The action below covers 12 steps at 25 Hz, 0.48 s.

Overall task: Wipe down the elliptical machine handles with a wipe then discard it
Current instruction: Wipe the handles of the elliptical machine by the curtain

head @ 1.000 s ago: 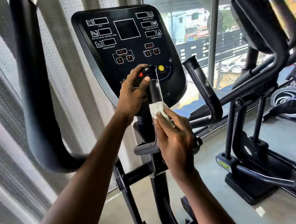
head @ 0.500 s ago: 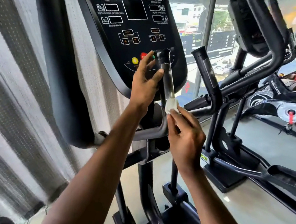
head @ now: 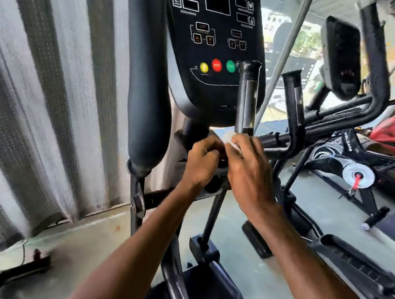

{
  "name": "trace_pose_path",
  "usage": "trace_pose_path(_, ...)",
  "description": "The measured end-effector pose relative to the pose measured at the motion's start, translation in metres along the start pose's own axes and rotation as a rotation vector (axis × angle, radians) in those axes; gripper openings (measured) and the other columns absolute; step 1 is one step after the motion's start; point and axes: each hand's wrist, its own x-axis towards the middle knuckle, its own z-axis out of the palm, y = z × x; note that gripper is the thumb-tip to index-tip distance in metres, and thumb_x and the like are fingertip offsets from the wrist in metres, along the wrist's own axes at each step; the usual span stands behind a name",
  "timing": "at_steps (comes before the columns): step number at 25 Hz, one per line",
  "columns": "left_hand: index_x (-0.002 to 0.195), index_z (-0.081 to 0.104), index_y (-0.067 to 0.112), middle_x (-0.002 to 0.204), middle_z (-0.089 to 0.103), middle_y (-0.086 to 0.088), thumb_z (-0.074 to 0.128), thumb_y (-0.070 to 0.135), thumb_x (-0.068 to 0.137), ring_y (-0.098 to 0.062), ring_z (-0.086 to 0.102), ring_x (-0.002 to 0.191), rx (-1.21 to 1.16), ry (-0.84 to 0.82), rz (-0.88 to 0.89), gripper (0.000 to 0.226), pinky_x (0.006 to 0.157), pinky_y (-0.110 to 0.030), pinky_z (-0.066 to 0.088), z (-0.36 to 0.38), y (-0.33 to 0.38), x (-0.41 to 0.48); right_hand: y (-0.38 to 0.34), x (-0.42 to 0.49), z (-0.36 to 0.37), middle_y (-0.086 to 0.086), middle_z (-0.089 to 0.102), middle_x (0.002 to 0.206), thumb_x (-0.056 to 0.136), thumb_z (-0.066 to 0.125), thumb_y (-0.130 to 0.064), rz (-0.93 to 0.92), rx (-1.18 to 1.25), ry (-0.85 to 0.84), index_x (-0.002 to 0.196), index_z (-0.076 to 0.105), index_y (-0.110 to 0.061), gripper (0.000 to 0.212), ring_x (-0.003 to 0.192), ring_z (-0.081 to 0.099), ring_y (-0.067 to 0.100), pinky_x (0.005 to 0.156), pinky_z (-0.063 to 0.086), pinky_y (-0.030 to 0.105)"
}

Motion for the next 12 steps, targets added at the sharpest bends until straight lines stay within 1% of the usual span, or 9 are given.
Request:
trace_pose_path(2,0.095,0.073,0.011,0.092,0.074,-0.002,0.040,-0.007,0.078,-0.009,0.069,0.087,0.055,0.038,0.002,0.041,0.082,-0.025,0.056,-0.001,-0.006,-0.009,0.005,0.002,-0.005,0.012,0.061,0.106,0.090,0.062,0.001,-0.071,-0.057,-0.073,0.098,0.068,-0.001,0.010,0.094,0.056,0.031,0.069,0.053,0.043)
trace_pose_path(4,0.106,0.075,0.010,0.105,0.076,-0.003,0.041,-0.001,0.079,-0.012,0.070,0.098,0.125,0.036,-0.029,0.045,0.090,-0.022,0.055,-0.001,-0.012,-0.017,0.014,-0.003,-0.012,0.011,0.063,0.104,0.095,0.062,-0.004,0.011,0.010,-0.011,0.104,0.071,-0.003,0.013,0.093,0.059,0.028,0.070,0.055,0.041)
trace_pose_path(5,0.111,0.075,0.008,0.108,0.075,-0.002,0.042,-0.004,0.082,-0.010,0.069,0.098,0.140,0.029,-0.050,0.045,0.089,-0.015,0.053,-0.002,-0.015,-0.019,0.017,-0.008,-0.015,0.010,0.066,0.105,0.097,0.064,-0.009,0.107,0.082,0.050,0.109,0.072,-0.004,0.016,0.093,0.062,0.026,0.073,0.056,0.038)
trace_pose_path(6,0.114,0.074,0.006,0.108,0.073,-0.002,0.042,-0.008,0.085,-0.006,0.068,0.093,0.148,0.026,-0.059,0.046,0.084,-0.007,0.050,-0.002,-0.017,-0.021,0.016,-0.014,-0.014,0.009,0.069,0.106,0.097,0.066,-0.014,0.230,0.170,0.116,0.112,0.074,-0.006,0.019,0.095,0.065,0.023,0.079,0.056,0.036)
trace_pose_path(7,0.115,0.074,0.006,0.108,0.072,-0.002,0.042,-0.011,0.086,-0.002,0.067,0.090,0.152,0.019,-0.060,0.046,0.078,-0.002,0.047,-0.003,-0.016,-0.022,0.012,-0.018,-0.011,0.007,0.072,0.108,0.096,0.068,-0.016,0.368,0.267,0.177,0.114,0.074,-0.008,0.020,0.097,0.068,0.020,0.084,0.057,0.034)
trace_pose_path(8,0.115,0.074,0.006,0.108,0.072,-0.002,0.042,-0.011,0.086,-0.003,0.067,0.091,0.158,0.010,-0.062,0.046,0.078,-0.002,0.047,-0.004,-0.015,-0.022,0.006,-0.023,-0.006,0.005,0.074,0.109,0.095,0.069,-0.017,0.511,0.351,0.228,0.113,0.075,-0.009,0.021,0.099,0.070,0.016,0.086,0.057,0.034)
trace_pose_path(9,0.115,0.074,0.007,0.111,0.073,-0.003,0.043,-0.010,0.087,-0.007,0.068,0.096,0.169,-0.002,-0.061,0.046,0.084,-0.007,0.049,-0.005,-0.014,-0.021,-0.001,-0.028,-0.001,0.002,0.075,0.110,0.094,0.070,-0.018,0.641,0.418,0.267,0.113,0.076,-0.010,0.021,0.100,0.071,0.013,0.087,0.057,0.034)
trace_pose_path(10,0.114,0.074,0.009,0.113,0.074,-0.003,0.043,-0.008,0.087,-0.012,0.067,0.103,0.185,-0.018,-0.057,0.044,0.092,-0.016,0.052,-0.005,-0.015,-0.019,-0.007,-0.031,0.003,-0.001,0.076,0.109,0.094,0.070,-0.018,0.741,0.474,0.299,0.113,0.076,-0.011,0.022,0.099,0.072,0.012,0.087,0.058,0.033)
trace_pose_path(12,0.113,0.075,0.011,0.115,0.075,-0.003,0.044,0.000,0.084,-0.017,0.068,0.110,0.196,-0.040,-0.071,0.044,0.102,-0.035,0.054,-0.007,-0.017,-0.017,-0.013,-0.034,0.008,-0.002,0.075,0.106,0.093,0.069,-0.016,0.816,0.558,0.338,0.112,0.077,-0.011,0.021,0.098,0.072,0.013,0.086,0.057,0.029)
